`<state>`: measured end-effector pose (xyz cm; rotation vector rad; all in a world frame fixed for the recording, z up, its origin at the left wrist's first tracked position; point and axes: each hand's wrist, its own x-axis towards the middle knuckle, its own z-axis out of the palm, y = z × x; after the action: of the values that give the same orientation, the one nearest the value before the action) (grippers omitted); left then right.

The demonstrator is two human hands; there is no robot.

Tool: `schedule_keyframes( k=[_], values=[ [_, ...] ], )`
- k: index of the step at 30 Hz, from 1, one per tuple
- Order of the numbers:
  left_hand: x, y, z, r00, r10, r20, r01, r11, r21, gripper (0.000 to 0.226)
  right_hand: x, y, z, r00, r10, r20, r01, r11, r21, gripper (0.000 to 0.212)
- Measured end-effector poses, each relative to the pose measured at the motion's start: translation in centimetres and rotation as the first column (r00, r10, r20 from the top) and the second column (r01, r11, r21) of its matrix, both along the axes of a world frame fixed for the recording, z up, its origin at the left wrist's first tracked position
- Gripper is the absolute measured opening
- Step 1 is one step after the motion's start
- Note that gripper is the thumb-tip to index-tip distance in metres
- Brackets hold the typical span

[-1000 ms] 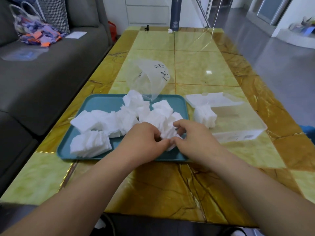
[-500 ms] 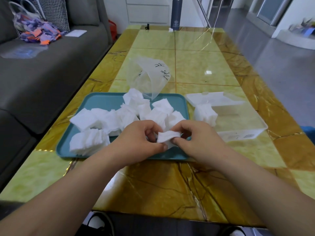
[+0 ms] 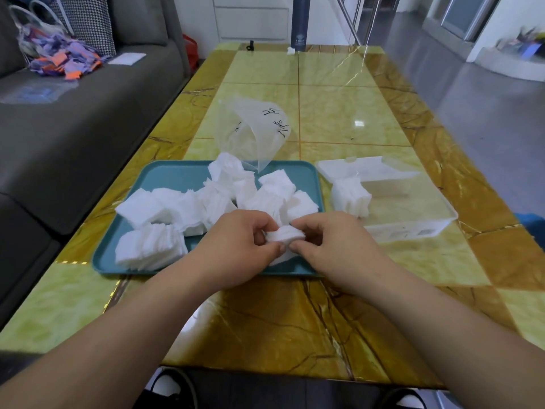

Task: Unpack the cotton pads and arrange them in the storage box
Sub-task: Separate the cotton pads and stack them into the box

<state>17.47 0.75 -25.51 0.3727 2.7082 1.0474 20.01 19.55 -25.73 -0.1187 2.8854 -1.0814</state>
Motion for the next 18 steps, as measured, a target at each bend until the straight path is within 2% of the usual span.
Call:
schedule_keyframes(
  k=[3,8,14,18],
  values=[
    [-0.1,0.1,0.4,1.000,-0.008,-0.009,0.008,1.000,0.003,0.011,0.1,0.3,0.2,0.999,-0.036,-0.032,0.036,0.999,-0.010,0.015],
    [-1.5,0.9,1.1,0.945,0.200,-0.257,-0.202,0.979,0.020,0.027,0.7,1.2,0.9,0.982,-0.152,-0.115,0.153,0.988,-0.007,0.007],
    [-2.1,2.4,0.6,0.947,0.112,-0.301,-0.183,0.958,-0.219,0.022,0.6,1.9,1.1,0.974,-0.188,-0.127,0.191,0.982,0.011,0.008],
    [-1.7,2.1,0.8,0.952,0.078,-0.295,-0.140,0.970,-0.197,0.009,0.4,2.1,1.4,0.963,-0.237,-0.127,0.234,0.971,-0.039,0.004]
  ],
)
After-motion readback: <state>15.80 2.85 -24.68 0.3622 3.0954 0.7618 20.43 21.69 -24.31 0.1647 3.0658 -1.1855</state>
